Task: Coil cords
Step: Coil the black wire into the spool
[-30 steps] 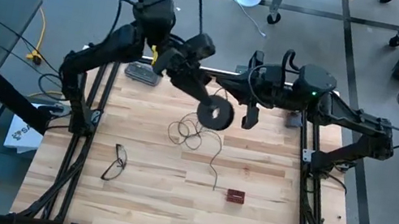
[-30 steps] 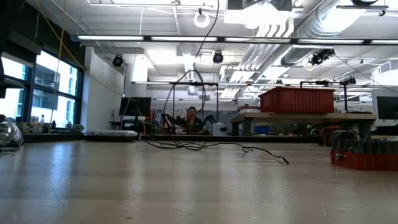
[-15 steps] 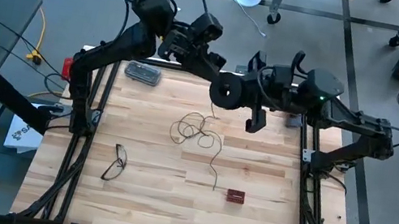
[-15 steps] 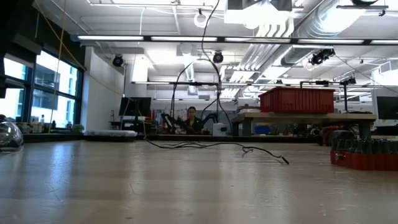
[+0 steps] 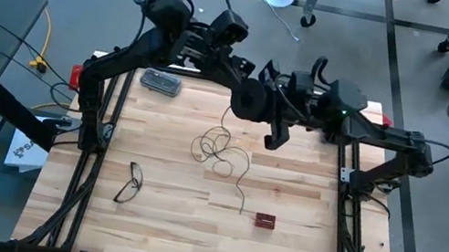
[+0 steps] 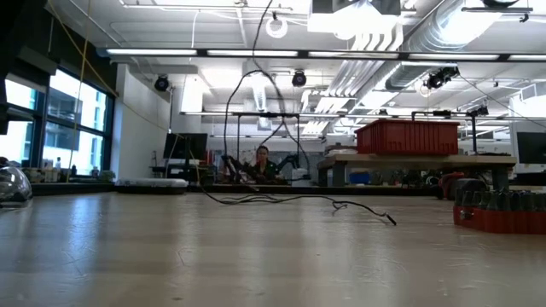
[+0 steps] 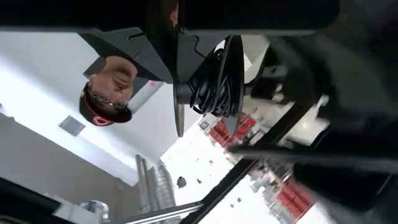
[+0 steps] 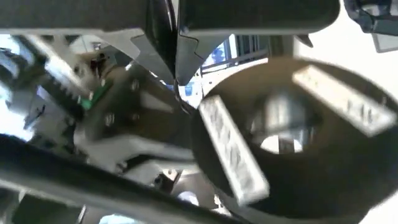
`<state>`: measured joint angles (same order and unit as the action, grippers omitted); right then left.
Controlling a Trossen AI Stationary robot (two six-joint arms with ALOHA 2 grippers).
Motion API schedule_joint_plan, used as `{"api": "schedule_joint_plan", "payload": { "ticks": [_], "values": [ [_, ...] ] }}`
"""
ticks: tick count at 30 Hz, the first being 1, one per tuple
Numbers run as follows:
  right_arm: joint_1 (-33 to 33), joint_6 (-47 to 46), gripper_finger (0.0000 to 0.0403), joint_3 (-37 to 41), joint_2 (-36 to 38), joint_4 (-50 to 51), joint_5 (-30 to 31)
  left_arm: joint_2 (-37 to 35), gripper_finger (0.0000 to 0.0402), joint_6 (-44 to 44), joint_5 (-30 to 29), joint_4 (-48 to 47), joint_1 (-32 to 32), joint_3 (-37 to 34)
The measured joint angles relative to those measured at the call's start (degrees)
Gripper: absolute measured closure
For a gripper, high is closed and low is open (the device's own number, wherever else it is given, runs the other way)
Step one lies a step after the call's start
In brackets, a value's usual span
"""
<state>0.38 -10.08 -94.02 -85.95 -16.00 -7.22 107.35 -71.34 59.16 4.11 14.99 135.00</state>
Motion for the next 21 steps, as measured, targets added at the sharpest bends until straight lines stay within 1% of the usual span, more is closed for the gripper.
{"api": "schedule_joint_plan", "payload": {
  "ticks": [3,7,13,17,21],
  "values": [
    [0.2,-0.4,0.0403,0.0,-0.5,-1.5,0.0,0.0,0.0402,-2.1,0.2,3.2,0.1,0.0],
    [0.3,-1.9,0.0403,0.0,-1.1,-4.7,-0.2,-0.1,0.0402,-4.1,1.7,4.2,0.4,0.0],
    [0.3,-5.7,0.0403,0.0,-2.3,-6.2,-3.1,0.0,0.0401,-4.6,2.8,11.6,0.8,0.0],
    [0.4,-7.4,0.0403,0.0,-3.0,-7.2,-2.8,0.0,0.0402,-5.5,1.5,17.0,1.6,0.0],
    [0.4,-9.3,0.0403,0.0,-4.0,-10.1,-2.8,0.0,0.0402,-3.0,0.1,17.1,1.6,0.0]
  ]
}}
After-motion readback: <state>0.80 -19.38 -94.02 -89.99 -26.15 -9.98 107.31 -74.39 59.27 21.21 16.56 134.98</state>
